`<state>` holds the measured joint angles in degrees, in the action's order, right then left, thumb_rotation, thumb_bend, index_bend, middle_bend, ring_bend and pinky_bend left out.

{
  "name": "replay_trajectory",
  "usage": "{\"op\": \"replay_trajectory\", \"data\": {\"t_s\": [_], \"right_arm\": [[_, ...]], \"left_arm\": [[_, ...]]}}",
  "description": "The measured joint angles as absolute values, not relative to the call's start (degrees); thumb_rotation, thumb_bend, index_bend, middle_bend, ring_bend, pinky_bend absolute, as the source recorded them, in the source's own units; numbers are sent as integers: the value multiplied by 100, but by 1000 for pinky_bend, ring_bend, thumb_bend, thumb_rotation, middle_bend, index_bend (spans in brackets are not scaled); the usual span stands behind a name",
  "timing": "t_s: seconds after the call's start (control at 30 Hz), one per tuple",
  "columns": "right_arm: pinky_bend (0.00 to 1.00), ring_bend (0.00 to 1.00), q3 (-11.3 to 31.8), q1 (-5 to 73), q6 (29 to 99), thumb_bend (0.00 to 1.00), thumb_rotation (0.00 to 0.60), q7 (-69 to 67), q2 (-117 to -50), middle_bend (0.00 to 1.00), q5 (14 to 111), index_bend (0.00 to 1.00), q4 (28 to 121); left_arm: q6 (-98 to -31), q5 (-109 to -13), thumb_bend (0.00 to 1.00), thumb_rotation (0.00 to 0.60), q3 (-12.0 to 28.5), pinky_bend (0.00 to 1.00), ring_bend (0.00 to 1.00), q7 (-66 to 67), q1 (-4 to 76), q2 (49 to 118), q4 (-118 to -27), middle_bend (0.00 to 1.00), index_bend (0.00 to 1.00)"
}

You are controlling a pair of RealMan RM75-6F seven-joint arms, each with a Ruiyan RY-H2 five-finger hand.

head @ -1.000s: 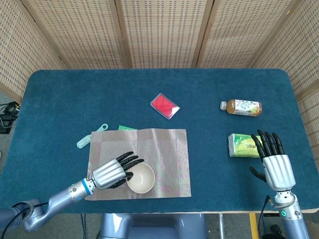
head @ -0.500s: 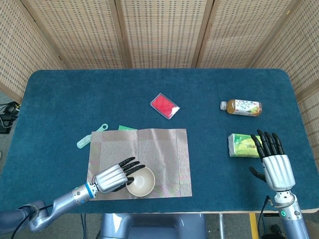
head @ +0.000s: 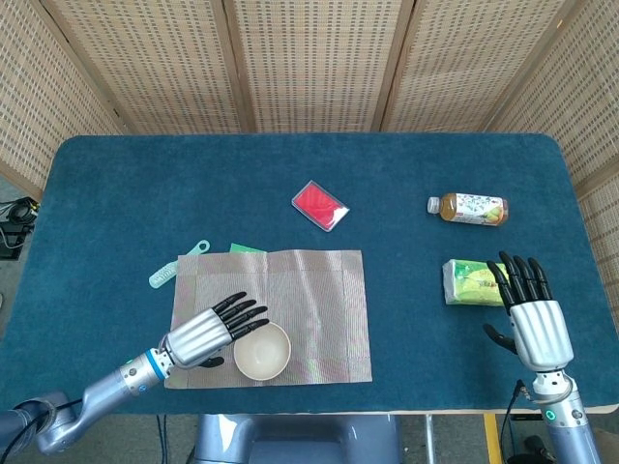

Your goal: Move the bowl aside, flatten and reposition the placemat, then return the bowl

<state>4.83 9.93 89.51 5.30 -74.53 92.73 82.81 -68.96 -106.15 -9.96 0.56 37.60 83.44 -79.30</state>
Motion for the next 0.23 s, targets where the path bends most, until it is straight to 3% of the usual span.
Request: {"op": "replay_trajectory", "data": {"t_s": [0.23], "right_arm": [[0,0,487,970,9027,0,600,532,-7421,0,9308,21,8331]], "left_arm": [[-7544,-10171,0,600,-682,0,0,344,3375,7874,-8442,0,0]]}}
